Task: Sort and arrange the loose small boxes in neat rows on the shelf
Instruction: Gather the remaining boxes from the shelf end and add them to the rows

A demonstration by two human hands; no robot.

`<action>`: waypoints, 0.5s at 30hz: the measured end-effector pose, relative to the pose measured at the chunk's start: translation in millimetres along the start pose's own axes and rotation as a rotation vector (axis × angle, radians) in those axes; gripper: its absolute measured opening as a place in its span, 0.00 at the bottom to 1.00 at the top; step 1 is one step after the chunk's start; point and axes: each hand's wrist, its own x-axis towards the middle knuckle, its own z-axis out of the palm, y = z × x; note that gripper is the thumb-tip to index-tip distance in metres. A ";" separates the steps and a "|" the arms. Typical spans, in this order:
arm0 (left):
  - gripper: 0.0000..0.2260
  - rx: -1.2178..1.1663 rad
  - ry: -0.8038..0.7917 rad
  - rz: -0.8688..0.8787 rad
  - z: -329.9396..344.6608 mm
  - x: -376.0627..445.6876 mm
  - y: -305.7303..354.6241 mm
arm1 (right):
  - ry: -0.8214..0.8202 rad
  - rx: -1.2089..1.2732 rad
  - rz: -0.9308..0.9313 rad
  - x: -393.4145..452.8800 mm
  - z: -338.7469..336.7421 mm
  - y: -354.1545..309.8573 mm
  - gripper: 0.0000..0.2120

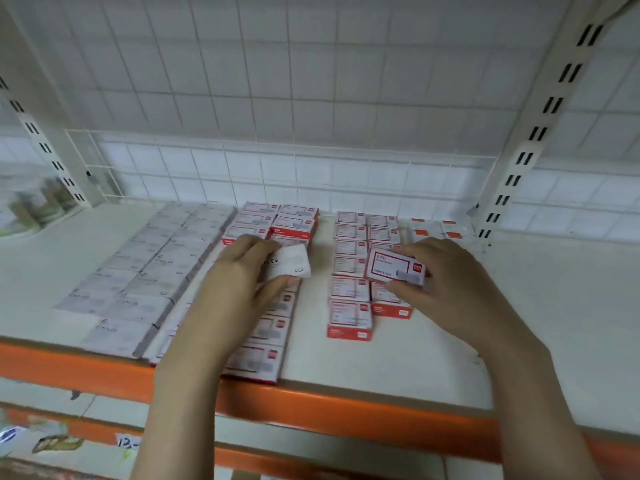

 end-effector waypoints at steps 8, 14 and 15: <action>0.25 0.130 -0.012 0.054 -74.4 7.5 -113.9 | -0.039 0.021 -0.021 51.4 50.0 -111.6 0.19; 0.26 0.031 -0.031 0.088 -90.4 14.2 -155.4 | -0.011 0.017 0.051 57.8 65.7 -151.7 0.20; 0.24 0.008 -0.037 0.089 -90.6 13.7 -159.2 | -0.013 0.027 0.057 58.0 67.2 -154.7 0.20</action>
